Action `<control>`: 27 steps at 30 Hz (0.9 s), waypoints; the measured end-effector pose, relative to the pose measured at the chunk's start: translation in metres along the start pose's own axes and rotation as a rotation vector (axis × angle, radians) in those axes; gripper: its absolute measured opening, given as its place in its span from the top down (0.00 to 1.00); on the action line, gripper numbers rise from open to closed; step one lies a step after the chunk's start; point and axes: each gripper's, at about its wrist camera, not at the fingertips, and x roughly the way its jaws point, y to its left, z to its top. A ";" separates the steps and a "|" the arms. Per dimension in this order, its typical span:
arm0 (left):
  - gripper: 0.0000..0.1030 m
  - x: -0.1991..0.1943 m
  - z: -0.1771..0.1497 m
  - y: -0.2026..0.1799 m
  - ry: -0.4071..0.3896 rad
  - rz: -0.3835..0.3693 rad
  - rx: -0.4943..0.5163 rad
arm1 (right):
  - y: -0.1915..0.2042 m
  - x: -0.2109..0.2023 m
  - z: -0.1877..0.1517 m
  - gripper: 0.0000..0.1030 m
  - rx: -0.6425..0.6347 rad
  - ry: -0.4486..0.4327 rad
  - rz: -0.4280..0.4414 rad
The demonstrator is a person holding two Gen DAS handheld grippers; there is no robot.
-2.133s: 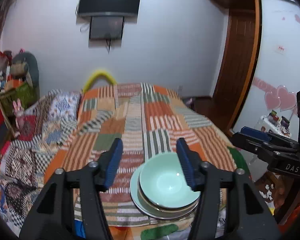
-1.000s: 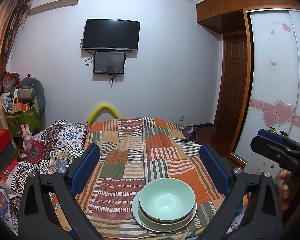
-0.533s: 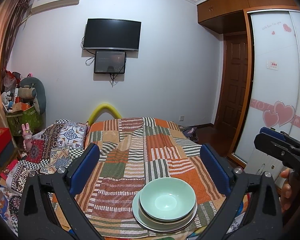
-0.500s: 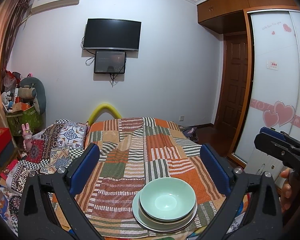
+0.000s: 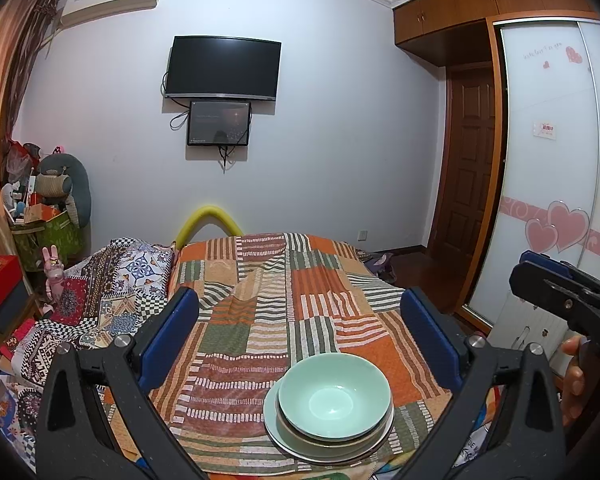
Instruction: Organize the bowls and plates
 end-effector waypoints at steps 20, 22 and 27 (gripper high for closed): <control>0.00 0.003 -0.001 0.000 0.002 -0.019 -0.001 | 0.002 0.001 -0.002 0.00 -0.006 0.002 -0.002; 0.00 0.004 -0.001 0.002 0.008 -0.035 -0.003 | 0.002 0.001 -0.002 0.00 -0.006 0.002 -0.002; 0.00 0.004 -0.002 0.001 0.006 -0.035 -0.007 | 0.002 0.002 -0.002 0.00 -0.008 0.003 -0.002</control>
